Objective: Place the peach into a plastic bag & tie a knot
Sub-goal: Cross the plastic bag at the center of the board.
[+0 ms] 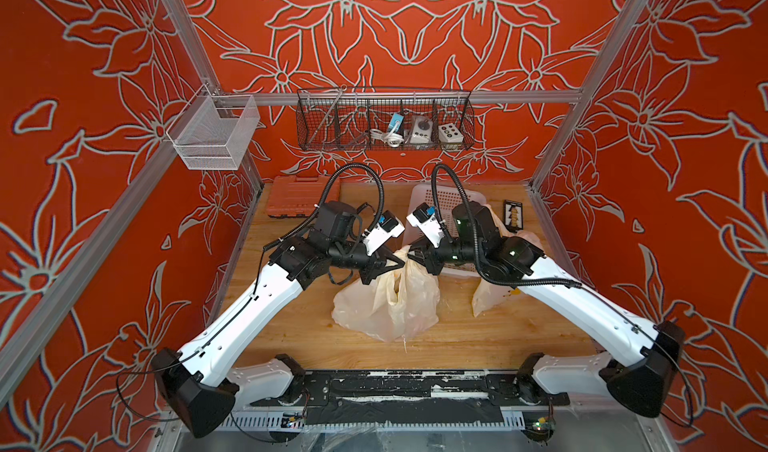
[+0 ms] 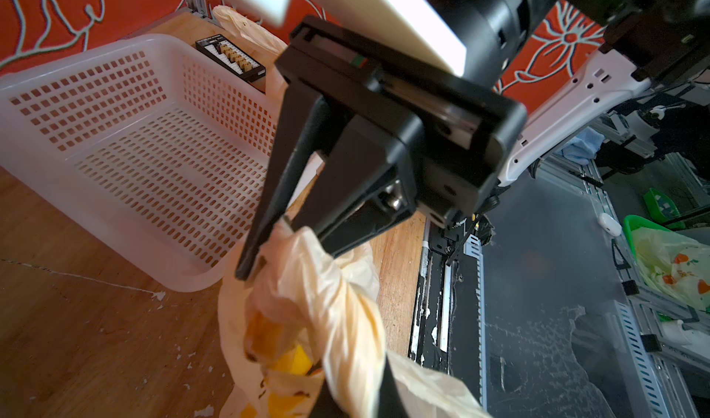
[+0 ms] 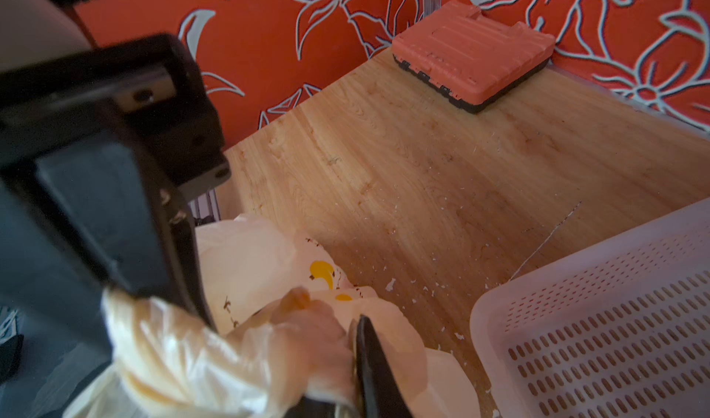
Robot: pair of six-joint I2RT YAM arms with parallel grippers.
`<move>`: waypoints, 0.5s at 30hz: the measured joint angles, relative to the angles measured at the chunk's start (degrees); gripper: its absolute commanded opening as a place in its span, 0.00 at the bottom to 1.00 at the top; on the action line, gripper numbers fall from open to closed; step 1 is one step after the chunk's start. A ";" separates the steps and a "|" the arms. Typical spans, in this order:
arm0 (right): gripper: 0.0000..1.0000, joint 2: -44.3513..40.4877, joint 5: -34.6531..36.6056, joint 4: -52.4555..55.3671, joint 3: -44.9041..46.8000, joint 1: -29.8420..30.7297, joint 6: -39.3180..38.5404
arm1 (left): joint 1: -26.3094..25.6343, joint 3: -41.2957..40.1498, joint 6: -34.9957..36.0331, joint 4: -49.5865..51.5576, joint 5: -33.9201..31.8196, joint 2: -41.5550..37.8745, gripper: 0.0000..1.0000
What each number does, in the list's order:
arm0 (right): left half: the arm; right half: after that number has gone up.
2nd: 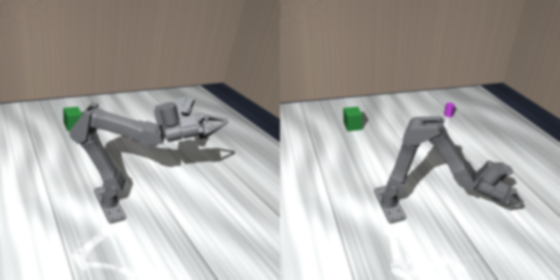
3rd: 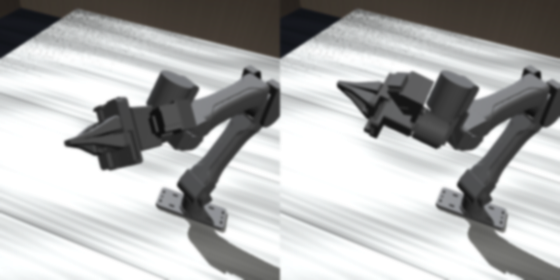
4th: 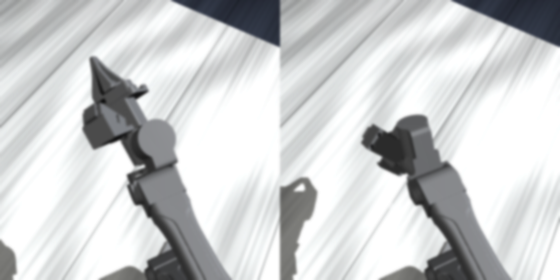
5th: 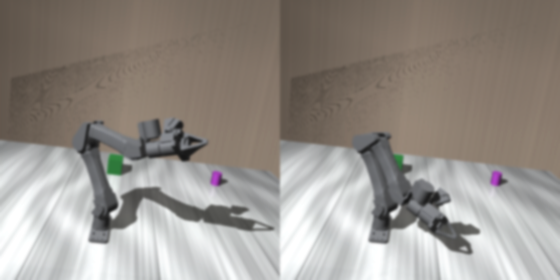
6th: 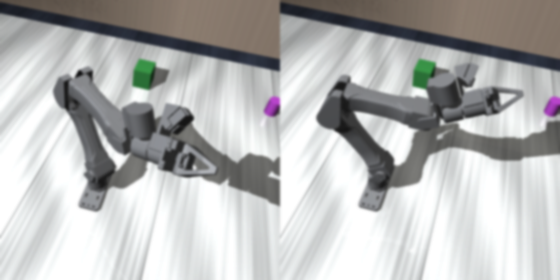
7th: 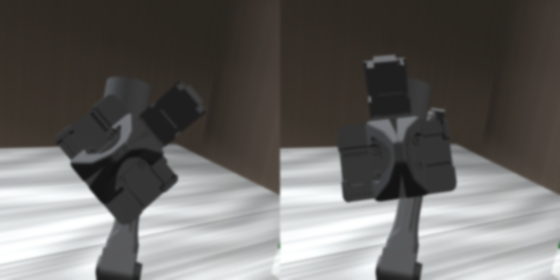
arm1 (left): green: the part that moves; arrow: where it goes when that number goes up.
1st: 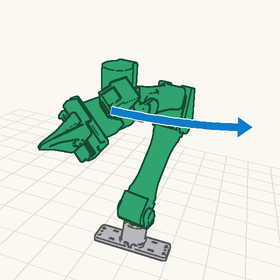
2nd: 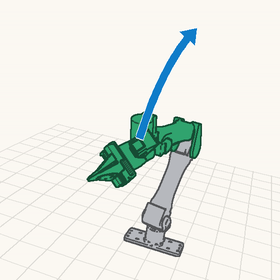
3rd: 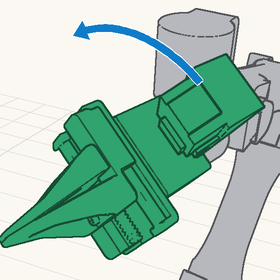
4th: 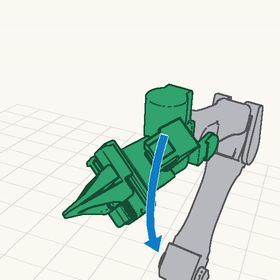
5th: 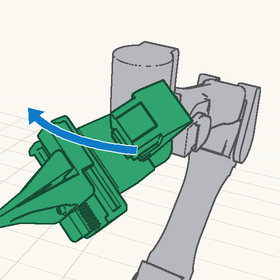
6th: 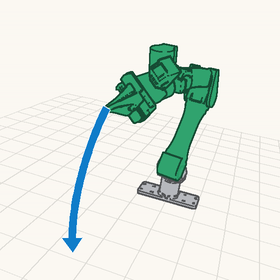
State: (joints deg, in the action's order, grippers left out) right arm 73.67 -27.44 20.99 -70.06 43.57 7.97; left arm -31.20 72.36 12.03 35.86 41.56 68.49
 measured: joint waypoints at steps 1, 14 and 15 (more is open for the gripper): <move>0.05 -0.15 0.07 -1.79 1.05 0.13 0.70 | 0.00 -0.02 -0.31 -0.28 -0.09 0.00 0.13; 0.00 -3.91 0.35 -11.61 8.35 0.28 2.16 | 6.95 -5.01 -10.91 -6.99 10.43 -7.21 0.46; 0.00 -4.00 0.26 -11.85 8.46 0.28 2.16 | 7.74 -5.18 -11.32 -7.23 10.97 -7.45 0.45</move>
State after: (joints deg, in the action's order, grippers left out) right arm 69.67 -27.18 9.15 -61.60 43.86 10.13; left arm -23.46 67.18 0.71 28.62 52.53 61.04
